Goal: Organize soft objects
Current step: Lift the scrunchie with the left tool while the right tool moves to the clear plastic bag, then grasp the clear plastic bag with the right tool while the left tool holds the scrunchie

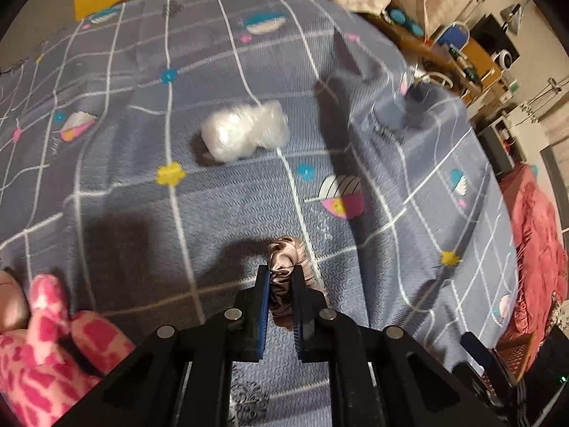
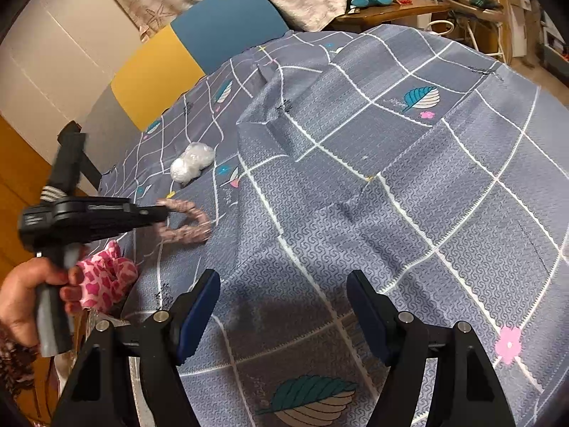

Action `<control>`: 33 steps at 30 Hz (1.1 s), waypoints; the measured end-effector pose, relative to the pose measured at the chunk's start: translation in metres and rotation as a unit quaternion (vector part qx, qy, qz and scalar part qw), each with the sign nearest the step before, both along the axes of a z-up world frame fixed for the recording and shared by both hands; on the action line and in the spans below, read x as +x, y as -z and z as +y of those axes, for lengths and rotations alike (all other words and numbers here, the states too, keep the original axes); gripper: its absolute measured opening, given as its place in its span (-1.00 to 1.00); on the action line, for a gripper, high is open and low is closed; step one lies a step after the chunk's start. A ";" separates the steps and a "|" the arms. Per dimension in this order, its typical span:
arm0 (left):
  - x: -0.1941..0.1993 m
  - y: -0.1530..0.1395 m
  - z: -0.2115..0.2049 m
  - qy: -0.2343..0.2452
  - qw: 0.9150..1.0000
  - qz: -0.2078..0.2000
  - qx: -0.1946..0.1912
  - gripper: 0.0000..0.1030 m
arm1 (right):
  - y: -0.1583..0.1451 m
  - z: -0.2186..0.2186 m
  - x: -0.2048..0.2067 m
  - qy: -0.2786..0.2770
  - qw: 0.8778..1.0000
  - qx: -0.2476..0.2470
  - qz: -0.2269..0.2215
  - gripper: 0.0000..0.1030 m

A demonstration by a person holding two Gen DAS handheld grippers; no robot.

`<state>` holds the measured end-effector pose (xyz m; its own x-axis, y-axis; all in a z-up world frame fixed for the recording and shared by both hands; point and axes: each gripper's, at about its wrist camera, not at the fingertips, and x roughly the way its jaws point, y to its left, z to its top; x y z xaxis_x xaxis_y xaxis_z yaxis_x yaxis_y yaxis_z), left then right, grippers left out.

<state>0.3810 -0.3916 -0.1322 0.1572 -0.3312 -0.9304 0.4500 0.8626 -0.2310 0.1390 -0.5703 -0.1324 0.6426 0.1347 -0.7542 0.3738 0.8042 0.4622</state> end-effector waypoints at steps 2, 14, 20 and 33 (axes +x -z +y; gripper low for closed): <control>0.000 -0.006 0.007 -0.007 1.000 0.003 -0.011 -0.81 | 0.001 -0.001 0.000 0.004 1.000 -0.001 0.002 0.45; -0.020 -0.059 0.074 -0.042 0.978 0.048 -0.199 -0.81 | -0.013 0.018 0.004 -0.029 0.996 -0.065 -0.061 0.45; -0.049 -0.106 0.126 -0.025 0.964 0.012 -0.264 -0.81 | -0.012 0.041 0.070 -0.050 0.994 -0.085 -0.056 0.49; -0.103 -0.137 0.272 -0.096 0.931 -0.023 -0.352 -0.81 | -0.004 0.104 0.271 -0.071 0.987 -0.145 0.002 0.68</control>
<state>0.2784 -0.1195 0.0047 0.3108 -0.8181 -0.4839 0.3274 0.5701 -0.7535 0.4103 -0.4667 -0.1282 0.6298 0.0023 -0.7768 0.2483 0.9469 0.2041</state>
